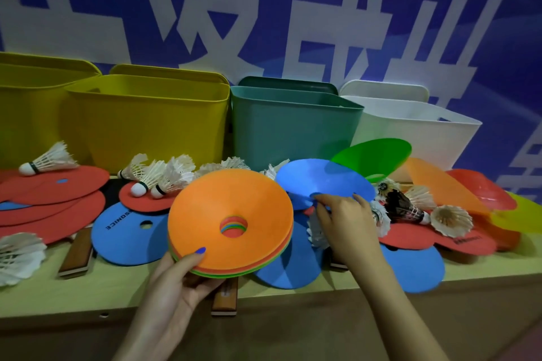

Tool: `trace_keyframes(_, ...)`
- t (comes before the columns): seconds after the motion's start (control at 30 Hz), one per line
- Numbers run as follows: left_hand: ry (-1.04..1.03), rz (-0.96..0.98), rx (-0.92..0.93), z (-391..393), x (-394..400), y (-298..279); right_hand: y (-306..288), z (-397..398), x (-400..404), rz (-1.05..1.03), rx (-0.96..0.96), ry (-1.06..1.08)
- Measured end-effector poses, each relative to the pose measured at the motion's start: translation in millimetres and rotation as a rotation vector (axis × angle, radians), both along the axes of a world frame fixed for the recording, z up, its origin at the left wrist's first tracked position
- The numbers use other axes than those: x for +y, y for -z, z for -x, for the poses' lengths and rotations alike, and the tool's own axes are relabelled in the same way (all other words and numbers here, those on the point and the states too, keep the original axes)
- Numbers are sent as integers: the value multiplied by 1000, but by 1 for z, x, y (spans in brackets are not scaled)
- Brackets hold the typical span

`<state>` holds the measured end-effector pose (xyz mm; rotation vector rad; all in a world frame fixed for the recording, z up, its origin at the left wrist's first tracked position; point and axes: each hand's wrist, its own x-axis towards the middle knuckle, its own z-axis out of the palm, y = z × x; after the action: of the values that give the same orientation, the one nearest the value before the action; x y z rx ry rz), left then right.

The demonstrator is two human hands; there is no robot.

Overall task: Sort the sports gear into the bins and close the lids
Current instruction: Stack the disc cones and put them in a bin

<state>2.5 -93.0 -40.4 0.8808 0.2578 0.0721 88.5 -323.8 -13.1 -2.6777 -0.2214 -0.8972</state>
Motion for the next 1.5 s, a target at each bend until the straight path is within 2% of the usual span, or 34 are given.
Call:
trace_keyframes(0.1, 1, 17, 13, 1, -2, -2, -14, 1, 2, -203, -135, -16)
trace_keyframes(0.2, 6, 16, 11, 1, -3, -3, -27, 9, 5, -342, -356, 1)
trace_keyframes(0.3, 12, 1, 7, 3, -5, -6, -32, 22, 15, -352, -663, 24)
trace_keyframes(0.37, 7, 12, -23, 4, -7, -8, -30, 31, 26, -291, -749, -104)
trace_keyframes(0.43, 8, 15, -66, 7, -9, -9, -24, 37, 36, -172, -688, -287)
trace_keyframes(0.53, 68, -31, -129, 8, -9, -8, -8, 38, 48, -5, -454, -537)
trace_keyframes(0.67, 47, -5, -101, 6, -9, -9, 18, 43, 61, 91, -183, -710)
trace_keyframes(0.8, 14, -16, -83, 1, -7, -6, 21, 50, 60, 78, -47, -769)
trace_keyframes(0.93, -45, -84, -58, -1, -6, -3, 13, 50, 50, -73, 43, -791)
trace_keyframes(1.1, -95, -87, -7, -6, -6, 2, -2, 21, 25, -72, -155, -602)
trace_keyframes(1.2, -124, -59, 30, -12, -7, 3, -30, -18, 4, -115, -207, -464)
trace_keyframes(1.27, -137, -55, 54, -14, -10, 5, -50, -46, -10, -68, -213, -309)
trace_keyframes(1.4, -140, -44, 54, -14, -12, 4, -77, -95, -42, 303, 77, 80)
trace_keyframes(1.5, -156, -34, 53, -14, -12, 4, -81, -116, -56, 427, 289, 251)
